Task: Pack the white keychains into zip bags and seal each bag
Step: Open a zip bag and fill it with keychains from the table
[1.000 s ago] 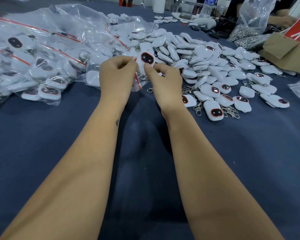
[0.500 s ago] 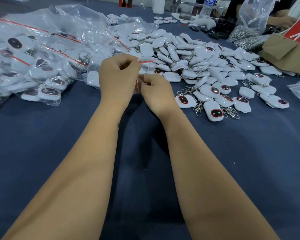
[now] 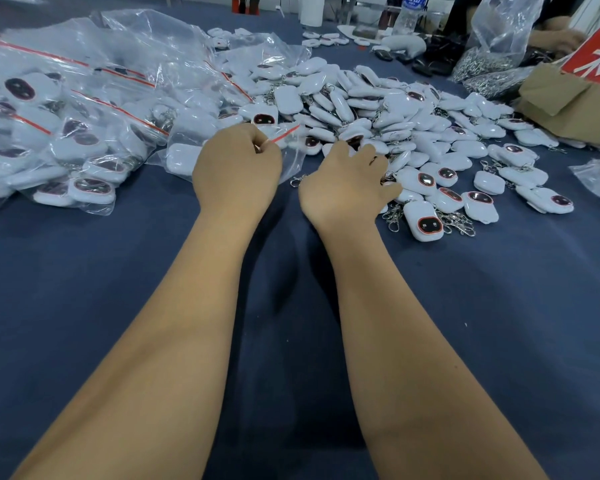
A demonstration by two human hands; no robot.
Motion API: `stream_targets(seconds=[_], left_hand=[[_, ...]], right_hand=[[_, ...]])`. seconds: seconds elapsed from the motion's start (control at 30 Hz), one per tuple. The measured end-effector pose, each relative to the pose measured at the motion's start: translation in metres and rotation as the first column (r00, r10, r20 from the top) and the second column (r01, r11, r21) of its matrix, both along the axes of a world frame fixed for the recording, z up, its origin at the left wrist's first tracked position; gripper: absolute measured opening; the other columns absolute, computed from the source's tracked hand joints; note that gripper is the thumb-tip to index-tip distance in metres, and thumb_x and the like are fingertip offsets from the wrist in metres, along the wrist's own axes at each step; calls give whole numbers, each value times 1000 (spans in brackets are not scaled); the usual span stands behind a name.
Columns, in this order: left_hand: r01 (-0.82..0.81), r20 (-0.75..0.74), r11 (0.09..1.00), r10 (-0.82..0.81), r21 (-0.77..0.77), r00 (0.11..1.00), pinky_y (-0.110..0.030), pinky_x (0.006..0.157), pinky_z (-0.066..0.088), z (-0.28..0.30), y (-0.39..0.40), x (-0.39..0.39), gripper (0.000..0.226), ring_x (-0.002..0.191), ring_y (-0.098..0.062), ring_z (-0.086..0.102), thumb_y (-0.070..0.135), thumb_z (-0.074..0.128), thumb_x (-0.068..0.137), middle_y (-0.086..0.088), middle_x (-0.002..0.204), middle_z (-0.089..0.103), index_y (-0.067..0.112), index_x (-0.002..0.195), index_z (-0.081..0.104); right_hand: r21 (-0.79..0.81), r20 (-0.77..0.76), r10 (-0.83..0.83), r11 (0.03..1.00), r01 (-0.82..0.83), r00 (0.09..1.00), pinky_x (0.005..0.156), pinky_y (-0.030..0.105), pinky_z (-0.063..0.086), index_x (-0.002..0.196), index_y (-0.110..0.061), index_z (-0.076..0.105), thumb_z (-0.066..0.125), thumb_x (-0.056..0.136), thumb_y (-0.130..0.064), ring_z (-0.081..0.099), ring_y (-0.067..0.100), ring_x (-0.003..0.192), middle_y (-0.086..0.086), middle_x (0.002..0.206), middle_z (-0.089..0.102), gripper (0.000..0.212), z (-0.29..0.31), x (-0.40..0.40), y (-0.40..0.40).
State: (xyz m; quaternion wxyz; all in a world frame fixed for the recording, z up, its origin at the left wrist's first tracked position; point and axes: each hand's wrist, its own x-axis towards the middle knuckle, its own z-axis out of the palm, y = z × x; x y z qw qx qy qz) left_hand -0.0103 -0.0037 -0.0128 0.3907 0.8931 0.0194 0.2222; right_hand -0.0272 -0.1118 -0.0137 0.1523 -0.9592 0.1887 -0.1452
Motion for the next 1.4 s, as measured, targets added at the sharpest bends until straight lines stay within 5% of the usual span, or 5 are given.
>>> stream_targets(seconds=[0.2,0.47,1.0,1.23,1.4], left_hand=[[-137,-11,991,137,-2,990,-32,70,35,1,14,7,29,101,-29,58,17,46,88,-5,109,66,19,109,65],[-160,24,985,162,-56,987,-30,68,36,0,21,9,31,98,-27,58,12,46,85,-4,104,68,16,107,67],[110,-103,904,-166,-413,981,-34,60,58,-5,3,7,45,37,-7,55,-4,35,74,5,49,56,27,65,67],[172,-115,846,-263,-506,958,-19,48,44,-8,0,8,25,40,-11,51,8,48,81,5,44,56,17,68,67],[257,-42,787,-337,-561,941,-20,51,45,-7,-1,8,24,46,-12,49,8,53,85,0,57,60,13,73,73]], right_hand=[[671,414,61,653,-350,908,89,46,50,100,-14,54,44,80,0,54,31,104,2,113,49,27,17,-5,7],[281,-43,162,949,-144,986,104,38,32,115,-15,58,49,82,-20,37,33,122,11,130,45,35,7,1,-4],[742,282,78,614,-269,956,59,24,42,92,-18,57,61,73,0,55,15,71,-5,82,56,26,6,7,-6],[874,367,19,335,-352,930,83,33,60,108,0,64,55,84,10,67,20,83,16,101,70,28,8,10,-5],[854,344,98,380,-355,934,83,40,57,103,-1,66,60,85,4,66,23,81,22,99,72,19,3,9,-1]])
